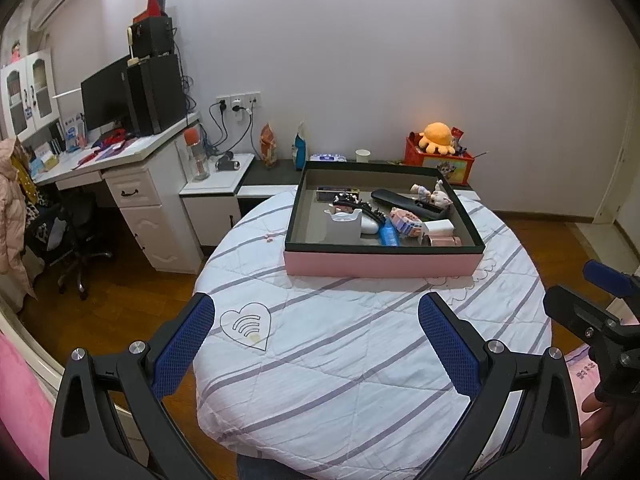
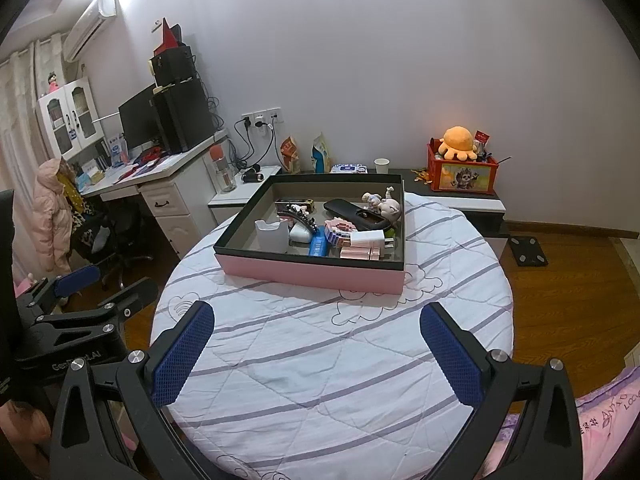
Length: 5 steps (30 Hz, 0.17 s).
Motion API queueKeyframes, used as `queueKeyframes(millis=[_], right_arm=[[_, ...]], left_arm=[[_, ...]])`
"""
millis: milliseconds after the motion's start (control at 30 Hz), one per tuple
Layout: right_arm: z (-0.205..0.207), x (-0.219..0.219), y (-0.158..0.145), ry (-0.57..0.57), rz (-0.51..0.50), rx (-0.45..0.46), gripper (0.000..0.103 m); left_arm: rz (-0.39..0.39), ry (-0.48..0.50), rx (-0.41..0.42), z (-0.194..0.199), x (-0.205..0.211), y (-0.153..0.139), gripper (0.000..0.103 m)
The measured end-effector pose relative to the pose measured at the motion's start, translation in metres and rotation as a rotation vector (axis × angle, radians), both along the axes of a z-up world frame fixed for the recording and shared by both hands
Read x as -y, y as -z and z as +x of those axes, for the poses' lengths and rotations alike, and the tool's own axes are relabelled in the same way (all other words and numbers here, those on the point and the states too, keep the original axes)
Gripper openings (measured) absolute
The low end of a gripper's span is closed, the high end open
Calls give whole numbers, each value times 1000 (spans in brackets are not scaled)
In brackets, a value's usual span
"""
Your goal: Organize rigid objects
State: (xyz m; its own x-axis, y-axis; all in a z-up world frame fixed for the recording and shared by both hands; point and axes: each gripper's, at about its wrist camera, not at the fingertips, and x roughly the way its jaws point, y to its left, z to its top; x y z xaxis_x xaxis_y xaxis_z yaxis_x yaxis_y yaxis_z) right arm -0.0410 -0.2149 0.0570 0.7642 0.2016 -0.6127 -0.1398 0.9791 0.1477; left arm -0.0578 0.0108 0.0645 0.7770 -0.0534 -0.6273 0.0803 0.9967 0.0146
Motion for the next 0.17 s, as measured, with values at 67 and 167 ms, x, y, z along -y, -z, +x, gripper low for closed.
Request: queueKeyframes(millis=[67, 167], right_arm=[[0, 0, -1, 2, 1, 0, 103], [-1, 0, -2, 3, 1, -1, 103]], left_arm=[[-2, 4, 5, -1, 1, -2, 103], [0, 9, 7, 0, 4, -4, 103]])
